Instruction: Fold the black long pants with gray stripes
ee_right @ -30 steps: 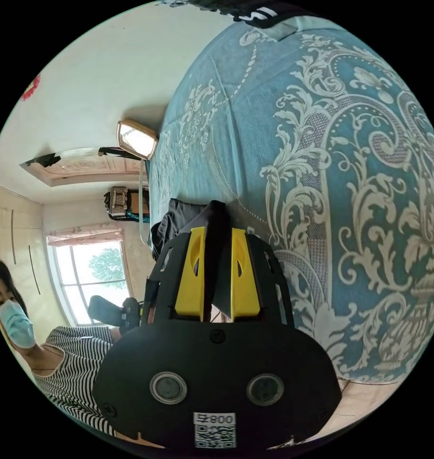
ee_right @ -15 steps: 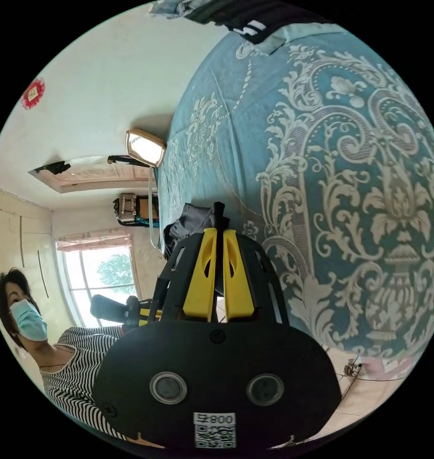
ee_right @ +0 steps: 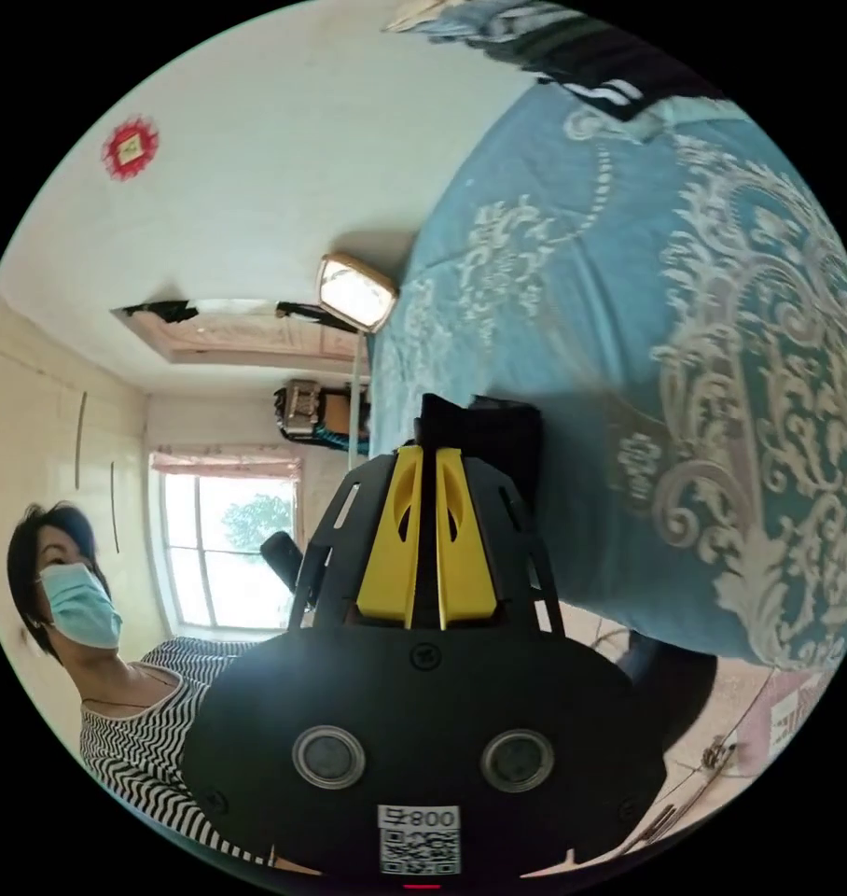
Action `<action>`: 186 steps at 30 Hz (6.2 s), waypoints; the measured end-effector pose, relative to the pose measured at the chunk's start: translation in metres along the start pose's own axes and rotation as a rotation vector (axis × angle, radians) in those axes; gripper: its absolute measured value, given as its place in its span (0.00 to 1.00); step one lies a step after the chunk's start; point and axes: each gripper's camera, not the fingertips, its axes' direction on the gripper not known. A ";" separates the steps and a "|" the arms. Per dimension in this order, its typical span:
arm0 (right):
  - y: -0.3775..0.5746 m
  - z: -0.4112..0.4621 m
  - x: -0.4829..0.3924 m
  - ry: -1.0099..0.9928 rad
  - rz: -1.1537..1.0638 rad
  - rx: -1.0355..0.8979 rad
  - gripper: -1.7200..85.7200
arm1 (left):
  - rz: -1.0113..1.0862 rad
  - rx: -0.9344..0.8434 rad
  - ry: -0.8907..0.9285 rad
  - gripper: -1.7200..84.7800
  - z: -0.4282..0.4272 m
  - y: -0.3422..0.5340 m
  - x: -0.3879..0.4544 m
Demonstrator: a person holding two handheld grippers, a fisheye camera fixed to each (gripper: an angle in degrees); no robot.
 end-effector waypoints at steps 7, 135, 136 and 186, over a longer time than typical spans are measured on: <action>-0.034 0.177 -0.107 -0.092 -0.198 -0.157 0.05 | -0.182 0.254 -0.105 0.05 -0.172 0.078 -0.072; 0.206 0.277 -0.062 -0.385 0.093 -0.405 0.03 | -1.042 0.934 0.385 0.20 -0.185 0.539 -0.361; 0.206 0.274 -0.061 -0.390 0.099 -0.401 0.03 | -1.038 0.927 0.377 0.20 -0.184 0.536 -0.361; 0.078 -0.268 -0.091 -0.445 -0.094 -0.001 0.02 | -0.616 0.493 0.408 0.10 0.069 -0.130 -0.245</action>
